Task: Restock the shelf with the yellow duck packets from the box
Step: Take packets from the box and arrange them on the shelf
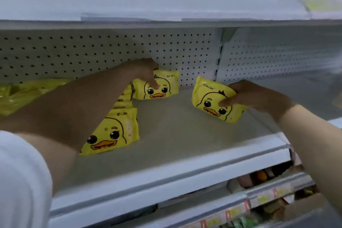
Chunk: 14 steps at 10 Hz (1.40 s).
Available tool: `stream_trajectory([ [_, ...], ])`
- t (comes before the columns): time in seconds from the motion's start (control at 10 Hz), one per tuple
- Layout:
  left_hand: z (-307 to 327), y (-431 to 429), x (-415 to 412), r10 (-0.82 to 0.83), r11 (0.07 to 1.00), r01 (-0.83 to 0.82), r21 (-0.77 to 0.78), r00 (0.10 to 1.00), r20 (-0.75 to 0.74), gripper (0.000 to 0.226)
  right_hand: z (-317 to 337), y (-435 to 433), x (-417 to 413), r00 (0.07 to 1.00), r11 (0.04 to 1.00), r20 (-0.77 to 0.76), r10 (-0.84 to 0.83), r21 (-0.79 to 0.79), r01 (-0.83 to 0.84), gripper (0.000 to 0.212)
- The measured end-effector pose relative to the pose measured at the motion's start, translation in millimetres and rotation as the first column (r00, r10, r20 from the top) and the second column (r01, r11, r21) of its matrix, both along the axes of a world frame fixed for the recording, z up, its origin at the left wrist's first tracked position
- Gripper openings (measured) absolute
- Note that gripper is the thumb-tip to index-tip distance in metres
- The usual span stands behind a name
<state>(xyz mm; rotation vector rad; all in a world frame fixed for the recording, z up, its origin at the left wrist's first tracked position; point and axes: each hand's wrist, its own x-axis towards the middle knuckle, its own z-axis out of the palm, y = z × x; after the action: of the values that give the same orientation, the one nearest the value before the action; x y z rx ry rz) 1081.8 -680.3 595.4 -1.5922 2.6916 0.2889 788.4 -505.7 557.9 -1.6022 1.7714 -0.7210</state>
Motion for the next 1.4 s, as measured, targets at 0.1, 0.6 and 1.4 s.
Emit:
stream_trajectory([
  [0.1,-12,-7,-1,0.052,0.999,-0.052,0.012,0.999,0.014,0.071,5,-19,-8,0.999,0.999,-0.024,0.031,0.024,-0.030,0.034],
  [0.6,-36,-18,7,0.054,0.953,-0.014,-0.301,0.991,0.124,0.083,-2,-79,-1,0.993,0.993,0.003,0.117,0.027,-0.117,0.036],
  [1.4,-9,16,-3,-0.171,0.982,0.149,-0.116,0.964,-0.202,0.061,5,-131,66,0.922,0.926,-0.097,0.374,-0.013,-0.377,0.033],
])
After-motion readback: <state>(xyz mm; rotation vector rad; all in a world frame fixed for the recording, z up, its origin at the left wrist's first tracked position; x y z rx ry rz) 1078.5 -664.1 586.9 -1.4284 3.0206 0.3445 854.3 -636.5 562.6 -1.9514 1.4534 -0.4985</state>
